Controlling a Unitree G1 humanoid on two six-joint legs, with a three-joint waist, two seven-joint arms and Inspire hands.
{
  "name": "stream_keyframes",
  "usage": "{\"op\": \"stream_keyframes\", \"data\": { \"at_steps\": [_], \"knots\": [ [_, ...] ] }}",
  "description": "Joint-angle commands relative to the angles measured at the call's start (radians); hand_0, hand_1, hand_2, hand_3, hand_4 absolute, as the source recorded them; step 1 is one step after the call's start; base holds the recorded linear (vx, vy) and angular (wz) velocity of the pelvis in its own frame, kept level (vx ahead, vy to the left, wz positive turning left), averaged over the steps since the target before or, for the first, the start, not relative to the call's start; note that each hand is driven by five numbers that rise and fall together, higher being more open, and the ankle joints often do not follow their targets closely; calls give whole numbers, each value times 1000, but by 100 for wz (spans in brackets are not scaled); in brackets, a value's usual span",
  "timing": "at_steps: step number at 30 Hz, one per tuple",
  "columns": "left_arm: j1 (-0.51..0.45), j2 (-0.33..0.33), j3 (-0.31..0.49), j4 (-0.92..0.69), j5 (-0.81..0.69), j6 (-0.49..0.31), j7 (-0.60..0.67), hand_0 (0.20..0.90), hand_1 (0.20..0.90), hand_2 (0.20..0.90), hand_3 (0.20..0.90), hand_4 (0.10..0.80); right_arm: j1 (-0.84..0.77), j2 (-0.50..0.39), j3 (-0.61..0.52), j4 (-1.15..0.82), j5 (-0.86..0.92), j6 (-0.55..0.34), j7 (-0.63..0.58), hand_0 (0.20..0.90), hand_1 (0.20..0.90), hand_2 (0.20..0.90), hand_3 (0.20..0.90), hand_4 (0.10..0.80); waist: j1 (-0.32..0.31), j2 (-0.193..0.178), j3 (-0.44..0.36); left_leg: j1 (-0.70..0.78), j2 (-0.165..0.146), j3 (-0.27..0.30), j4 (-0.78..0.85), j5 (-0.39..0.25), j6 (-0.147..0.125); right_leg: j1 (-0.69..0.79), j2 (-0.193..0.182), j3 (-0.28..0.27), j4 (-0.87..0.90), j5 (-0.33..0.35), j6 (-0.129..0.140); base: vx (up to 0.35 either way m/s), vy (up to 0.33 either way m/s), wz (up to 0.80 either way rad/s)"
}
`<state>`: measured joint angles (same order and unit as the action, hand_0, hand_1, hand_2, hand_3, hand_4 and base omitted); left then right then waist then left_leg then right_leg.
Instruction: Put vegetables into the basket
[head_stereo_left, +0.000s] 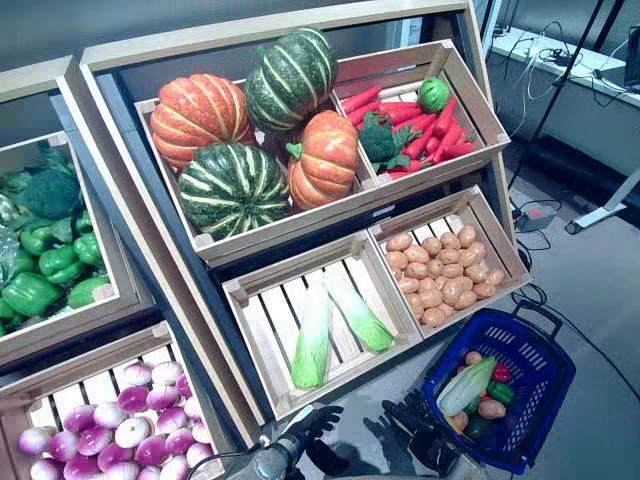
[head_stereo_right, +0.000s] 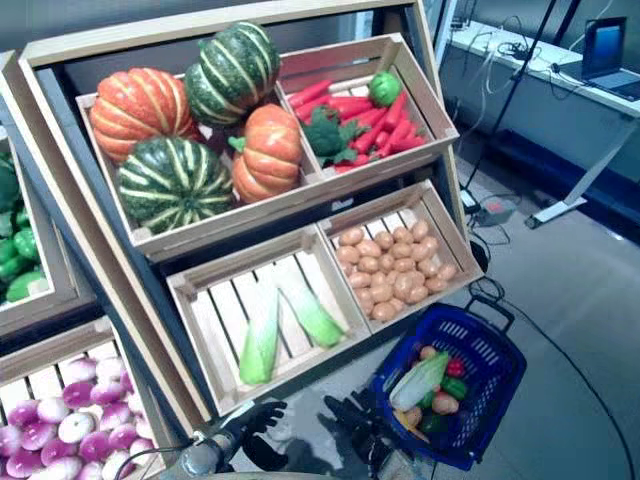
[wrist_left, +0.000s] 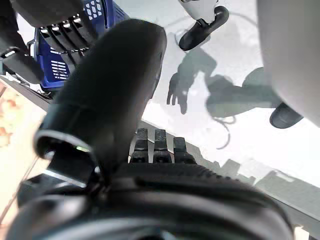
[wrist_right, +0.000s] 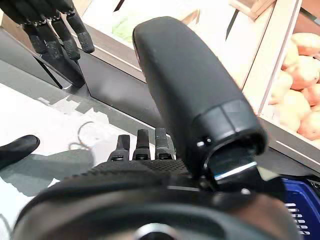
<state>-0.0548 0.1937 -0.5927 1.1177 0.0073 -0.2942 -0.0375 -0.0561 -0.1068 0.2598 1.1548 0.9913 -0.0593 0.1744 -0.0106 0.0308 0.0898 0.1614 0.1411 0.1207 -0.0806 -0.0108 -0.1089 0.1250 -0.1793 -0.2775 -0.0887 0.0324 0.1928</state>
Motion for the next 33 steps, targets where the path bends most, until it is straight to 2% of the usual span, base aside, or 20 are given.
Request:
{"op": "stream_keyframes", "data": {
  "at_steps": [1,5,10,14,18,21,22,25,26,27,30,33],
  "knots": [
    [-95,-18,-14,53,42,-92,8,900,900,900,900,800,-48,57,-13,56,26,-10,-6,900,900,900,900,800,11,-26,33,-46,-38,-9,-7,42,51,4,7,73,19,20,-70,0,0,0],
    [-92,-14,-13,42,8,-120,-12,900,900,900,900,800,-46,50,-14,58,24,-7,4,900,900,900,900,800,9,-25,33,-50,-37,-6,-7,41,49,1,9,75,19,17,-70,0,0,0],
    [-97,-10,-17,26,19,-218,-9,900,900,900,900,800,-48,41,-13,73,-3,3,9,900,900,900,900,800,10,-24,36,-54,-36,0,-7,42,51,-8,10,79,27,12,-73,-4,15,-3],
    [-96,-10,-14,13,-1,-267,20,900,900,900,900,800,-47,39,-18,75,-13,5,8,900,900,900,900,800,11,-24,35,-52,-37,1,-7,39,50,-4,10,77,24,11,-73,11,0,-4],
    [-91,-7,9,-11,-23,-301,63,900,900,900,900,800,-44,35,-6,58,-64,-26,-5,900,900,900,900,800,15,-25,34,-50,-39,-3,-7,38,47,3,11,75,18,13,-74,3,-1,-1],
    [-84,16,42,-99,-68,-306,81,900,900,900,900,800,-36,20,20,-25,-137,-91,-44,900,900,900,900,800,17,-25,38,-48,-41,-8,-7,37,43,8,11,73,16,12,-76,0,0,0],
    [-75,47,64,-201,-84,-290,80,900,900,900,900,800,-27,2,47,-167,-193,-137,-84,900,900,900,900,800,19,-26,42,-49,-42,-11,-7,36,43,8,11,74,15,14,-77,0,0,0],
    [-61,83,81,-302,-103,-278,86,900,900,900,900,800,-8,-31,92,-315,-364,-210,-152,900,900,900,900,800,18,-27,45,-51,-42,-13,-7,36,43,6,11,75,15,15,-79,0,0,0],
    [-50,115,97,-393,-118,-245,73,900,900,900,900,800,11,-75,125,-433,-542,-244,-249,900,900,900,900,800,16,-26,44,-55,-42,-15,-7,37,43,2,9,72,15,16,-76,-34,-8,0],
    [-46,133,100,-437,-116,-236,80,900,900,900,900,800,16,-98,137,-471,-635,-270,-297,900,900,900,900,800,16,-26,43,-58,-42,-16,-7,36,43,-1,8,71,16,16,-74,-33,-8,2],
    [-34,180,114,-539,-138,-232,96,900,900,900,900,800,15,-170,153,-559,-856,-301,-426,900,900,900,900,800,18,-28,45,-61,-42,-18,-7,34,43,-3,6,63,16,16,-70,-31,-12,4],
    [-25,218,143,-613,-115,-223,159,900,900,900,900,800,18,-223,154,-643,-902,-273,-487,900,900,900,900,800,19,-32,45,-59,-41,-18,-7,29,43,0,6,60,14,15,-68,5,-13,4]
  ]
}}
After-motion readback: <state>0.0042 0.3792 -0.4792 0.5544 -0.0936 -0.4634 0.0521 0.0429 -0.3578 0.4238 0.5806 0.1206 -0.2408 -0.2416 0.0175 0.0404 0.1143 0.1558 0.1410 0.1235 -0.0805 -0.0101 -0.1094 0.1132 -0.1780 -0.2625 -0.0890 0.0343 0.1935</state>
